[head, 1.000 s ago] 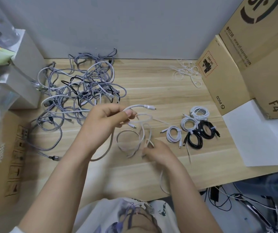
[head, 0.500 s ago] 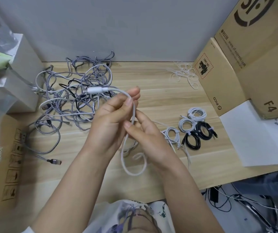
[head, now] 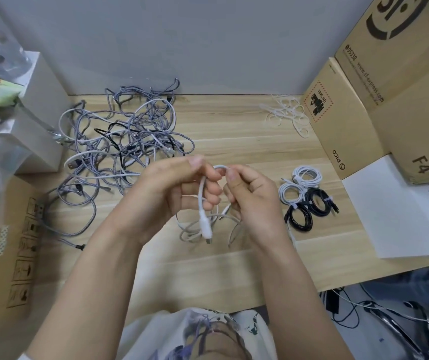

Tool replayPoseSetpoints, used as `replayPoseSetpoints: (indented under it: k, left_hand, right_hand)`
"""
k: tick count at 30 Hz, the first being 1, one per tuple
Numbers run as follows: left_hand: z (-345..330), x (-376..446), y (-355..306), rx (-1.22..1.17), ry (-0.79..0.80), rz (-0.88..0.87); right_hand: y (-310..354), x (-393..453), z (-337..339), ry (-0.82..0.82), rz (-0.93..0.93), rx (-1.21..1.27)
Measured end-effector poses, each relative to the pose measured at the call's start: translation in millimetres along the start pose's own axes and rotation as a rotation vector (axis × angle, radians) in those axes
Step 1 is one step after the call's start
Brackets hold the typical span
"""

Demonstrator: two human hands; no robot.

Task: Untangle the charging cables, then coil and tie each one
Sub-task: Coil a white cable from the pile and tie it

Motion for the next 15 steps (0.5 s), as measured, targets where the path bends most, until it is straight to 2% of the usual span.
replayPoseSetpoints:
  k: [5, 10, 13, 15]
  left_hand:
    - [0, 1, 5, -0.001, -0.019, 0.013]
    - [-10, 1, 12, -0.106, 0.110, 0.064]
    - [-18, -4, 0, -0.343, 0.290, 0.046]
    - [-17, -4, -11, -0.488, 0.331, -0.015]
  right_hand:
    - [9, -1, 7, -0.072, 0.053, 0.088]
    - [18, -1, 6, -0.083, 0.128, 0.147]
    - [16, 0, 2, -0.015, 0.181, -0.068]
    - [7, -4, -18, 0.172, 0.158, -0.304]
Point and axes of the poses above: each hand's wrist, its own x-axis towards the middle knuckle, its own z-axis out of the back of the hand, y = z × x, the point moved 6 cm from there along x, towards the middle knuckle
